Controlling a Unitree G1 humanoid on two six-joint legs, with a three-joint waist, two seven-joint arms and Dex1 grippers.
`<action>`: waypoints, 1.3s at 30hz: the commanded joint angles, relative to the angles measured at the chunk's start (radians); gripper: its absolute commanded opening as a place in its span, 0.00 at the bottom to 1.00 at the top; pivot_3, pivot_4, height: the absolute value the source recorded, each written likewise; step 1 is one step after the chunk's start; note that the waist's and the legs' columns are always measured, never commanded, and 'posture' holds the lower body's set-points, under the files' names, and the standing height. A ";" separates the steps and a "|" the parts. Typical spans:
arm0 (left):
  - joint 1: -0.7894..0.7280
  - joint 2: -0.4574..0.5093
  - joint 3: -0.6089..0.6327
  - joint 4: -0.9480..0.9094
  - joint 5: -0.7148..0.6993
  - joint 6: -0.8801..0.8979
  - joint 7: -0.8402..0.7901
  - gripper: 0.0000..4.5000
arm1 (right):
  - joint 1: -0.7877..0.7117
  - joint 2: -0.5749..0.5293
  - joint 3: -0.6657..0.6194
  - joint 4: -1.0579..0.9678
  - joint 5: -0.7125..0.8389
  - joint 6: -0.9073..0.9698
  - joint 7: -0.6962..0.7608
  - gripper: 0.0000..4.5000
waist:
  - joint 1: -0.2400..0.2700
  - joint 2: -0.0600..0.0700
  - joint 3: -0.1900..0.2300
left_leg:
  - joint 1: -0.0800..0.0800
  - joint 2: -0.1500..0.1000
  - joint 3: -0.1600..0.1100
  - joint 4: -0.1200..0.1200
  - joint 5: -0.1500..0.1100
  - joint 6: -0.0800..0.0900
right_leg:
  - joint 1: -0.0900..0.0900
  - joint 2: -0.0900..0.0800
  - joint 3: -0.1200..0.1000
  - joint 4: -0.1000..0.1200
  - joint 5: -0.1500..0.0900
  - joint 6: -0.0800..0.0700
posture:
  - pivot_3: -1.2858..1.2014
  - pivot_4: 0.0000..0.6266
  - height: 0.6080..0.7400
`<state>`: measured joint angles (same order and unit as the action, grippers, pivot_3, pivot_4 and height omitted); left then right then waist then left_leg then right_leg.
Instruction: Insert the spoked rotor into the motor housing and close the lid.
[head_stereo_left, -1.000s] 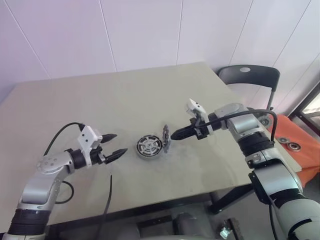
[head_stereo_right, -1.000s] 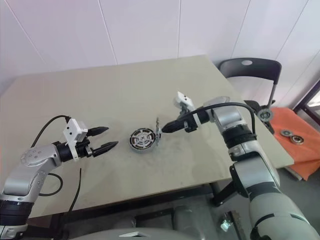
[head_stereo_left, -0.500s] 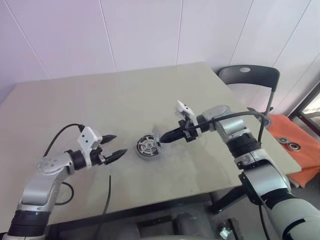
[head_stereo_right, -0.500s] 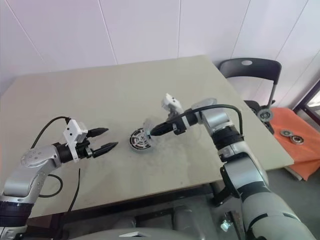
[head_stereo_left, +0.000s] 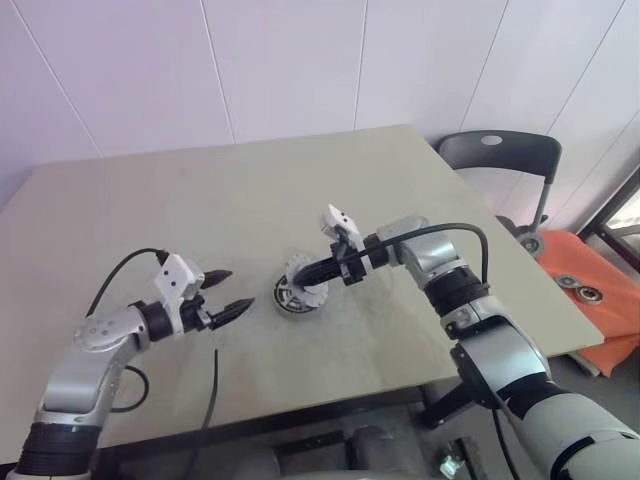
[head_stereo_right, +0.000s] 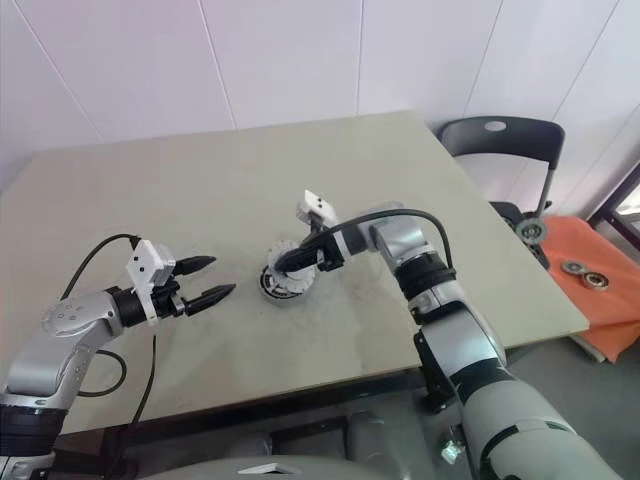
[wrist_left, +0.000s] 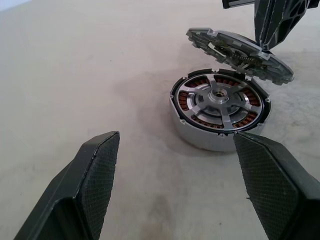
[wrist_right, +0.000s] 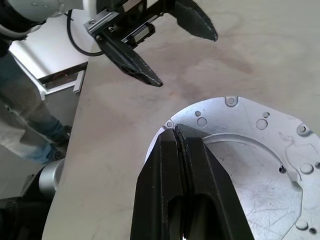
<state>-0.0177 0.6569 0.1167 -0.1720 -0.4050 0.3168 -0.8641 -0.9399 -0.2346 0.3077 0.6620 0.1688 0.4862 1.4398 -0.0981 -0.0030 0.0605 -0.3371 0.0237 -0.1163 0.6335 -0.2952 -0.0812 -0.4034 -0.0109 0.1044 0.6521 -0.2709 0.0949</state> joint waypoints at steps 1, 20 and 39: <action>-0.005 0.009 0.035 -0.037 -0.014 -0.009 0.003 0.86 | -0.035 0.029 -0.011 0.018 -0.006 -0.028 -0.030 0.00 | 0.000 0.000 0.000 | 0.000 0.000 0.000 0.000 0.000 0.000 | 0.000 0.000 0.000 0.000 0.000 0.000 | 0.52 0.00 1.00; -0.005 0.003 0.039 -0.038 -0.006 -0.011 0.009 0.86 | -0.002 0.144 0.027 0.261 -0.118 -0.173 -0.126 0.00 | -0.004 -0.001 -0.001 | 0.005 0.000 0.000 0.000 0.000 0.000 | 0.004 0.000 0.000 0.002 0.000 0.000 | 0.52 0.00 1.00; -0.015 -0.020 0.023 -0.038 -0.010 -0.012 0.018 0.86 | 0.109 0.010 -0.053 -0.311 0.013 -0.086 -0.113 0.00 | 0.001 0.000 -0.001 | 0.012 0.000 0.000 -0.002 0.000 0.000 | 0.010 0.000 0.000 -0.001 -0.002 0.002 | 0.52 0.00 1.00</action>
<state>-0.0168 0.6356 0.1304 -0.1813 -0.4048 0.3168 -0.8457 -0.8305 -0.2096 0.2779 0.4360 0.1510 0.3783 1.3323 -0.0972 -0.0033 0.0599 -0.3253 0.0237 -0.1164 0.6311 -0.2953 -0.0812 -0.3933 -0.0108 0.1045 0.6513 -0.2731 0.0979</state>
